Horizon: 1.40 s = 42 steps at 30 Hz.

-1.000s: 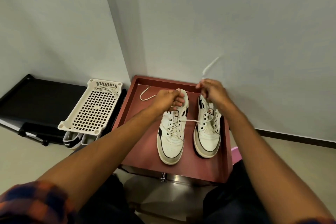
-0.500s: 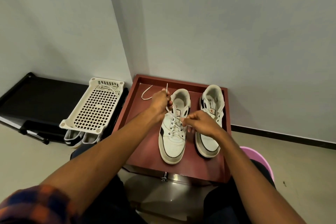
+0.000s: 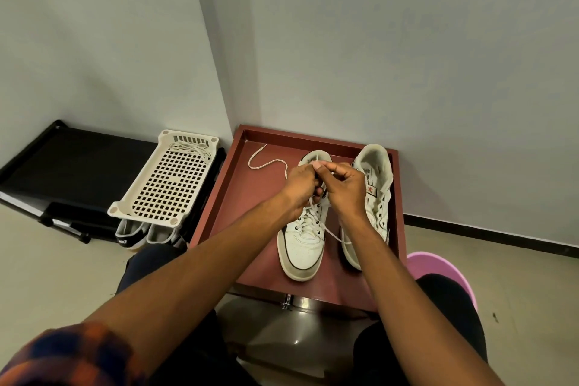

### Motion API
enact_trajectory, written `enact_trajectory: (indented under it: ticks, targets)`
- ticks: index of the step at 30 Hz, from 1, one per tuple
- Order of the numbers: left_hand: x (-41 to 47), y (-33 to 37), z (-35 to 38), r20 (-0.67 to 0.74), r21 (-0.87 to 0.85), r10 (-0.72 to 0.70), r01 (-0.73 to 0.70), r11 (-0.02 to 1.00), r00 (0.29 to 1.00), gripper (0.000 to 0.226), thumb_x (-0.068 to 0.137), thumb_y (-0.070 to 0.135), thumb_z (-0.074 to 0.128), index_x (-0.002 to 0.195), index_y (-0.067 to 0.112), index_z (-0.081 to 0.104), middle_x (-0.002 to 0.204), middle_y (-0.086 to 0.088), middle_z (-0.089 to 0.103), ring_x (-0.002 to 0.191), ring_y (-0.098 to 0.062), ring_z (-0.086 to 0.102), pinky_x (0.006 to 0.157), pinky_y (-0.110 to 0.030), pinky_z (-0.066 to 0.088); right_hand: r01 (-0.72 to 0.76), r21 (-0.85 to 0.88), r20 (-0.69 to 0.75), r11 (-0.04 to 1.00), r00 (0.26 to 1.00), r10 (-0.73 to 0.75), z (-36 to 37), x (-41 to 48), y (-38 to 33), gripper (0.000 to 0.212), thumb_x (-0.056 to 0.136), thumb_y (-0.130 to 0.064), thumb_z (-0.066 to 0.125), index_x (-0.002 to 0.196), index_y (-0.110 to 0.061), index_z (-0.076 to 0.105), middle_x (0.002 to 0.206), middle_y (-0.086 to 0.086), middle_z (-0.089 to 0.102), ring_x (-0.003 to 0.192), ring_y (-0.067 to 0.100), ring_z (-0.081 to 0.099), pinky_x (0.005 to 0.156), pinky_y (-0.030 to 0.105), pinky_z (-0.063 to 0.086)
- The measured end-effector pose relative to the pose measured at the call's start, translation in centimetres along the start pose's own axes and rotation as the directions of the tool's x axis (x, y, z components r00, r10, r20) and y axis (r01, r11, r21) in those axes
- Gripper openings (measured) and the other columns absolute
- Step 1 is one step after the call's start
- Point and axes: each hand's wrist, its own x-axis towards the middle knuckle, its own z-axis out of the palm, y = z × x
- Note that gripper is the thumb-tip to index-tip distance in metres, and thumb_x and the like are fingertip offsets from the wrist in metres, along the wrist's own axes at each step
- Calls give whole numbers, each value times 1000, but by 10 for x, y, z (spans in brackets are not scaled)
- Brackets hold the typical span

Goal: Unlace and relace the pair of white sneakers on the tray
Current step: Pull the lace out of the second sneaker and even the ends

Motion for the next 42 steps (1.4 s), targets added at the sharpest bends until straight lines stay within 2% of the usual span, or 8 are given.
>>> enact_trajectory:
  ticks: [5,9,13,19,24,30,36,42]
  targets:
    - [2,-9,-10,4,203,132,-130,970,991,30,104,21,44,79,13,58,60,-1,53,54,-14,49,54,-26,40,-98,53,9,994,995,98,-4,6,0,6,94,-8,71,91,-9,77,83,1,75,72,6,70,63,20,56]
    - [16,-18,-38,-169,577,359,-203,791,918,15,93,29,63,82,19,63,75,4,63,68,-13,57,65,-29,46,-329,196,10,924,943,334,-19,25,-3,10,98,-10,65,92,-13,72,72,0,75,63,10,65,56,19,49]
    - [27,-11,-50,-188,713,226,-26,701,956,28,83,43,72,87,19,60,80,4,65,74,-13,59,58,-28,41,-259,-91,4,962,966,260,-29,41,2,16,93,-11,71,80,-18,75,72,0,75,75,20,69,79,37,58]
    - [39,4,-36,-147,832,139,46,552,979,29,76,39,77,71,14,64,73,-4,71,66,-18,67,53,-27,48,85,-609,208,789,977,55,-27,38,2,19,85,-13,72,70,-24,77,60,-11,68,55,-1,60,62,22,48]
    - [41,17,-41,-130,658,-45,120,743,991,10,77,2,64,67,-1,63,51,-10,62,40,-18,58,43,-27,49,400,-763,449,509,893,-29,-22,39,4,11,87,-21,71,86,-17,82,78,2,76,76,21,68,72,34,53]
    - [41,11,-62,-106,277,-205,227,934,973,19,88,-13,57,83,5,61,78,-12,66,56,-16,67,49,-26,57,651,-734,669,192,743,36,-1,56,-5,14,85,-20,64,79,-14,75,78,6,69,79,28,65,63,29,33]
    - [42,5,-64,-55,177,-252,258,950,966,24,91,-9,56,111,3,62,85,-10,70,69,-17,70,61,-27,61,713,-666,737,219,674,49,0,55,1,13,88,-19,64,84,-17,75,85,5,70,82,26,65,63,29,36]
    - [39,4,-63,-55,156,-235,240,958,971,17,92,-8,56,93,8,61,82,-9,69,66,-16,70,66,-28,60,697,-664,715,272,698,-43,-3,48,7,19,96,-27,63,104,-22,79,101,2,76,95,27,68,69,29,39]
